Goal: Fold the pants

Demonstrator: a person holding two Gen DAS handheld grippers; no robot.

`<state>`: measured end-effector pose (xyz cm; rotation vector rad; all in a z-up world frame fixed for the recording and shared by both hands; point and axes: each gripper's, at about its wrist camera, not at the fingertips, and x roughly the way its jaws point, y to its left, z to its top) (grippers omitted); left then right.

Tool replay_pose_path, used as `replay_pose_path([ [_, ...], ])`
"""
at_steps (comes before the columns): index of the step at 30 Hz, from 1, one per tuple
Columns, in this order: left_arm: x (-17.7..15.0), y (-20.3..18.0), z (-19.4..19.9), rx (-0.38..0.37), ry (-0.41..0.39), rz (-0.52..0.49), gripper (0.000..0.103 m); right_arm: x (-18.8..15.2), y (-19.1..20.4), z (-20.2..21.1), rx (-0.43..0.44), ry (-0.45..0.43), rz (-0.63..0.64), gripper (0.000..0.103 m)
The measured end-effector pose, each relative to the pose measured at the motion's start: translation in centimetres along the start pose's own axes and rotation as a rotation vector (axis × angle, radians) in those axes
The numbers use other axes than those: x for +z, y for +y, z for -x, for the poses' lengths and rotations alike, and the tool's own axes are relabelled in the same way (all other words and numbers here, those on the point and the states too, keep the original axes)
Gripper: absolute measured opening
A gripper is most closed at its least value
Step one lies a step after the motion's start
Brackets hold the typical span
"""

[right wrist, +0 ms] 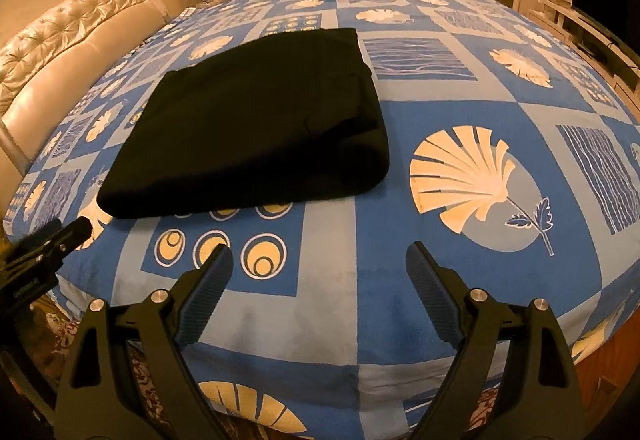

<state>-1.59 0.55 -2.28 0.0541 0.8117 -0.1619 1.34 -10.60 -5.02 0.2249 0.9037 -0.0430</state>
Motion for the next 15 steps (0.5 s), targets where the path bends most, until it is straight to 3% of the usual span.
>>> replay_pose_path([
  [15,0.4,0.3,-1.0,-0.016,0.059,0.043,0.088,0.1,-1.1,-1.2,0.005,0.031,-0.021,0.088],
])
